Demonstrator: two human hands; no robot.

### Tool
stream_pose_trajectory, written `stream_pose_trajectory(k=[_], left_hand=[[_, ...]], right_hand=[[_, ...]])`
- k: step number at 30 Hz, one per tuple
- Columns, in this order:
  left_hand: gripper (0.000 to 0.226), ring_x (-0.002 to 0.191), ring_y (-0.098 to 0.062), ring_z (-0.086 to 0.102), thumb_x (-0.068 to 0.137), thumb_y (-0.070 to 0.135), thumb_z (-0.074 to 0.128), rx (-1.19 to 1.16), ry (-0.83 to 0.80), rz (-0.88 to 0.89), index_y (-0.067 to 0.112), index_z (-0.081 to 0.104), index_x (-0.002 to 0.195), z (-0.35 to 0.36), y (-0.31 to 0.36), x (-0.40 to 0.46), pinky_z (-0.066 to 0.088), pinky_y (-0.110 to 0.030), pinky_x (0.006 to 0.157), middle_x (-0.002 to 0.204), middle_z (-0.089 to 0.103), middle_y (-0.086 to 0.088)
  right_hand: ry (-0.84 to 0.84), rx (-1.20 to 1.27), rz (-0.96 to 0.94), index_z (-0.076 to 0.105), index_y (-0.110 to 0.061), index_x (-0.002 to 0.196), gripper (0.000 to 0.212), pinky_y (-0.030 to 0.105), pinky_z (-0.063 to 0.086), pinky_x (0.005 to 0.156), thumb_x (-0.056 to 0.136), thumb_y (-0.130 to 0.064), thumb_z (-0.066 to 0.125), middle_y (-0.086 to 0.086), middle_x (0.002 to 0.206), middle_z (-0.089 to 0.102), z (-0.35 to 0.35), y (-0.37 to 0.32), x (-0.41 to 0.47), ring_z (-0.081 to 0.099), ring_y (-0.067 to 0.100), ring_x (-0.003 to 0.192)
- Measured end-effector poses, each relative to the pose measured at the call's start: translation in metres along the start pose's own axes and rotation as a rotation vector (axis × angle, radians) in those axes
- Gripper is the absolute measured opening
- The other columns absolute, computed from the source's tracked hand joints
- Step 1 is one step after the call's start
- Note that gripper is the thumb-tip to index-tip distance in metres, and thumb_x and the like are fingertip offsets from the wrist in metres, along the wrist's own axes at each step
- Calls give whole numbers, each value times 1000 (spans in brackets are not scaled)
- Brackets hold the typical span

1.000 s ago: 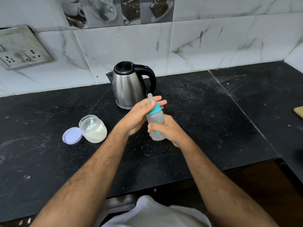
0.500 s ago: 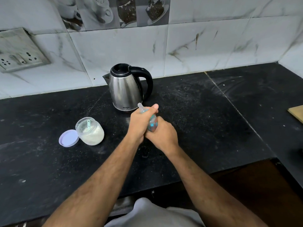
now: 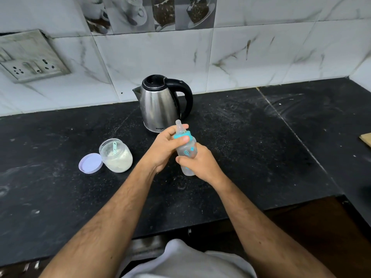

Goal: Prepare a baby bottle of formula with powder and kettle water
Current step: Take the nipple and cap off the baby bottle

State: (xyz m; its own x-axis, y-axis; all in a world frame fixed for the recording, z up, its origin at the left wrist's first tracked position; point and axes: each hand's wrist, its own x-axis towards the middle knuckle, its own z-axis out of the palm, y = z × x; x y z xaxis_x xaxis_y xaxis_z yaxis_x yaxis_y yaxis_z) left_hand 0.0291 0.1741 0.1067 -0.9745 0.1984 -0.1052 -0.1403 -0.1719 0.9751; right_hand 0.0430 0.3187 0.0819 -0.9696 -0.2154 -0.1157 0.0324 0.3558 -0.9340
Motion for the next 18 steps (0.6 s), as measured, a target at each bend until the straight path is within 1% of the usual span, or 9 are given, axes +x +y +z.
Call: stream_pose_trajectory(k=[1,2,5,7,8,11,13,15,18], left_hand=[[49,91,-11,69,77,20,73,3,-11,1,19,60,124,1,0,0,55,-25,80,92,72,9],[54,98,-12,69,75,21,75,-2,-23,-2,20,59,126,3,0,0,55,-27,85,99,72,8],[75,127,-15,58,71,31,80,-29,-39,19,19,50,139,1,-3,-4,50,-31,103,138,60,2],[85,132,-15,53,73,41,81,-53,-68,13,17,43,145,-4,-4,-9,47,-32,106,145,55,2],[80,132,-14,53,80,42,76,-65,-74,2,16,41,147,-7,-5,-11,47,-33,107,145,55,3],[60,129,-17,56,90,27,57,-82,-58,-36,14,41,147,-16,-7,-16,46,-36,106,142,57,6],[50,125,-21,60,94,18,56,-38,-55,-15,12,46,143,-22,-9,-19,48,-36,105,138,62,1],[39,116,-22,65,96,8,58,5,-37,15,9,53,135,-25,-11,-21,51,-33,100,127,68,-5],[32,99,-14,70,90,0,64,54,38,15,10,62,121,-25,-9,-20,54,-23,84,107,75,-2]], right_hand=[[-11,-5,-15,66,-22,99,24,22,50,67,77,-27,73,-6,87,71,4,-1,-2,67,5,79],[-19,-10,-28,66,-23,102,26,25,54,70,77,-28,73,-6,90,72,8,-2,-3,68,5,83],[-16,-10,-47,66,-25,107,33,35,59,79,75,-29,72,-7,93,73,13,-4,-3,70,7,87],[4,-58,-44,66,-26,107,37,38,59,80,72,-36,71,-7,92,72,13,-2,0,69,7,85],[16,-83,-32,65,-26,107,38,38,59,80,71,-38,71,-8,91,71,13,-1,1,68,7,85],[34,-124,-4,63,-25,105,36,38,58,80,73,-37,73,-8,91,69,13,3,5,67,8,84],[30,-141,7,61,-24,108,37,38,58,82,75,-36,74,-8,93,68,15,4,7,66,9,85],[26,-158,9,59,-23,111,40,38,58,82,76,-36,73,-8,95,66,17,5,8,65,9,87],[50,-186,-5,51,-23,113,45,36,57,80,77,-36,75,-9,97,63,21,8,8,64,9,87]])
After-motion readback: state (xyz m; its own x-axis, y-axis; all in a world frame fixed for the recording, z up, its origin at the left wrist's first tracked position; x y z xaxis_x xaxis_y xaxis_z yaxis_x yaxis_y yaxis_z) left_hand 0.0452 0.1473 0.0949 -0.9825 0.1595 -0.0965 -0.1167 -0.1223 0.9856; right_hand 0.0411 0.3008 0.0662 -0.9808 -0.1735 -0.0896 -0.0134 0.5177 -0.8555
